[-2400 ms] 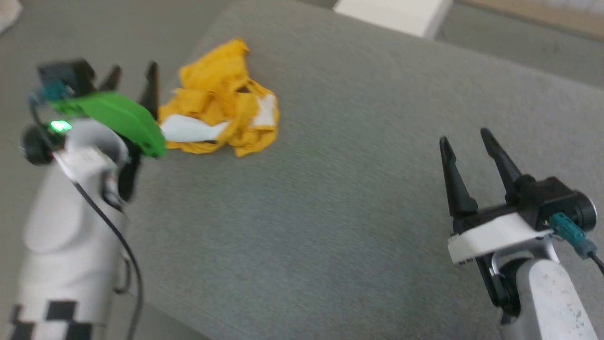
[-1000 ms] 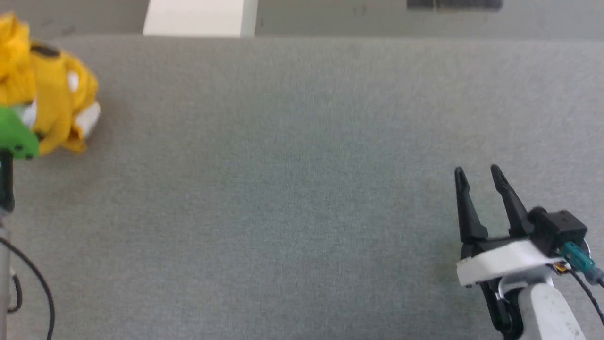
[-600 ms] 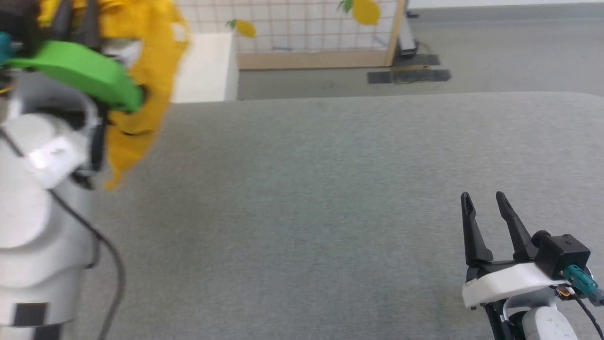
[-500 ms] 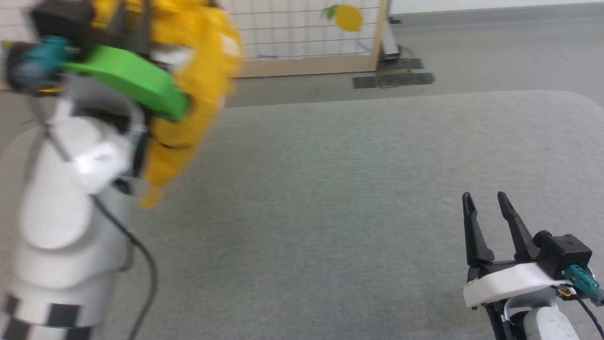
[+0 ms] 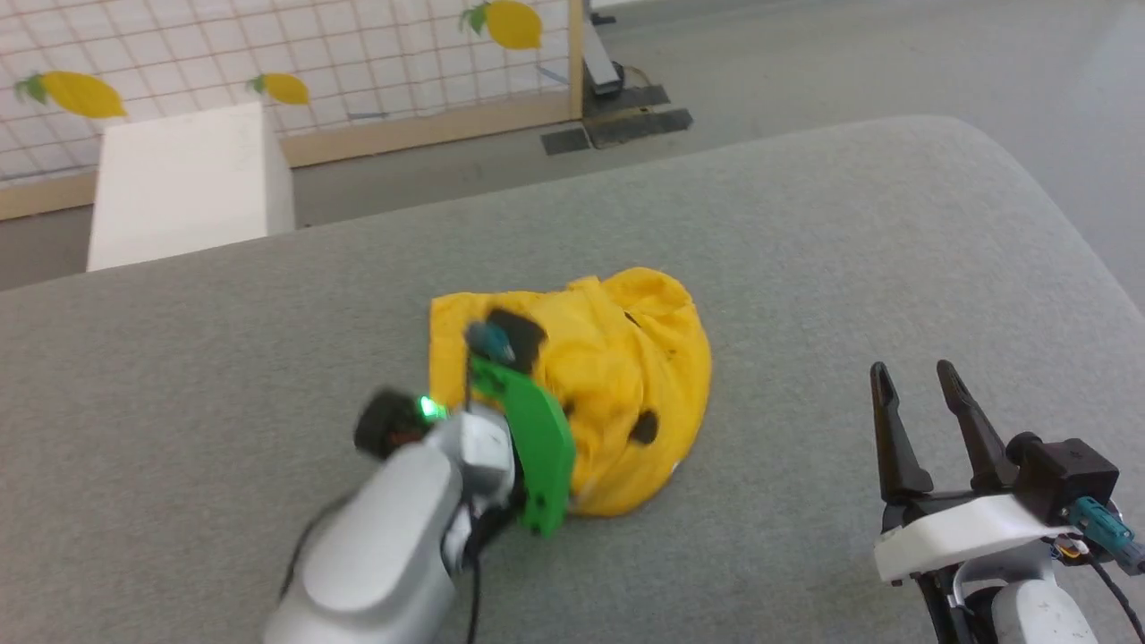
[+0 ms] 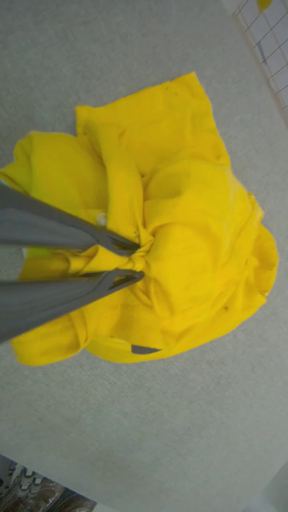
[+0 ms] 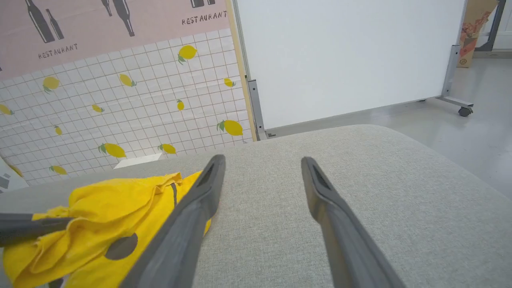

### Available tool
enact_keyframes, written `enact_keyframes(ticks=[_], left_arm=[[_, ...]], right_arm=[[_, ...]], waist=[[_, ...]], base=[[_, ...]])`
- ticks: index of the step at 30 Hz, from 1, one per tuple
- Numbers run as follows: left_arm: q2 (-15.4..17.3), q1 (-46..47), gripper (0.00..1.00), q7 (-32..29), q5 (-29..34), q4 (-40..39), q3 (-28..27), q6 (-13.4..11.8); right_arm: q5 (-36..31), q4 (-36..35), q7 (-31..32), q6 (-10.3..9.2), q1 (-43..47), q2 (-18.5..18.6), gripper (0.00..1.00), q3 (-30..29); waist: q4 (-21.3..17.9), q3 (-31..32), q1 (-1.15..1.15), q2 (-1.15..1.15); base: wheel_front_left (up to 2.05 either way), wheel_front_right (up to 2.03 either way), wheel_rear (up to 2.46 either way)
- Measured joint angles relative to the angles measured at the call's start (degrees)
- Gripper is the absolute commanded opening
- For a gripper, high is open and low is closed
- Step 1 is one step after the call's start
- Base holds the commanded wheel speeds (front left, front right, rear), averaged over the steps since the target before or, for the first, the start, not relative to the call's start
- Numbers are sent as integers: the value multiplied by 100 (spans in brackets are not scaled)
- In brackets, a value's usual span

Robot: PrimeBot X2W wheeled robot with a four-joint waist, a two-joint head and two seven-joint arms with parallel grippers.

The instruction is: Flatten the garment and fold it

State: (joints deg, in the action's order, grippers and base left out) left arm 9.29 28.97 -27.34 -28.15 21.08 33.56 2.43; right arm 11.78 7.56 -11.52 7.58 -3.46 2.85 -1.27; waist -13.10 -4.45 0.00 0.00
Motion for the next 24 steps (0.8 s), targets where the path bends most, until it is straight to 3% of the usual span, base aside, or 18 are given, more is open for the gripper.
enact_keyframes(ticks=[2,5,9,13,20,24], left_arm=[[-44,-153,0,-294,-83,208,99,-12],[-47,-297,100,-568,-122,388,201,-153],[-59,-506,100,-370,-167,219,163,-244],[-20,-656,100,857,-77,-305,-126,-365],[152,-1066,100,3242,305,-769,-834,-933],[190,-1378,100,4064,352,-824,-1198,-1089]], right_arm=[[0,1,19,0,0,1,100,18],[-2,5,51,0,0,1,100,49],[-5,3,119,0,9,2,100,77],[-22,-48,147,0,49,1,100,91],[-76,-238,357,0,96,2,100,162],[-30,-294,638,0,-210,2,100,271]], waist=[[-79,-51,0,0],[-149,-93,0,-1],[-118,-50,0,0],[31,24,0,0],[448,71,0,0],[742,32,0,0]], base=[[0,0,0],[0,0,0],[0,0,0],[0,0,0],[0,0,0],[0,0,0]])
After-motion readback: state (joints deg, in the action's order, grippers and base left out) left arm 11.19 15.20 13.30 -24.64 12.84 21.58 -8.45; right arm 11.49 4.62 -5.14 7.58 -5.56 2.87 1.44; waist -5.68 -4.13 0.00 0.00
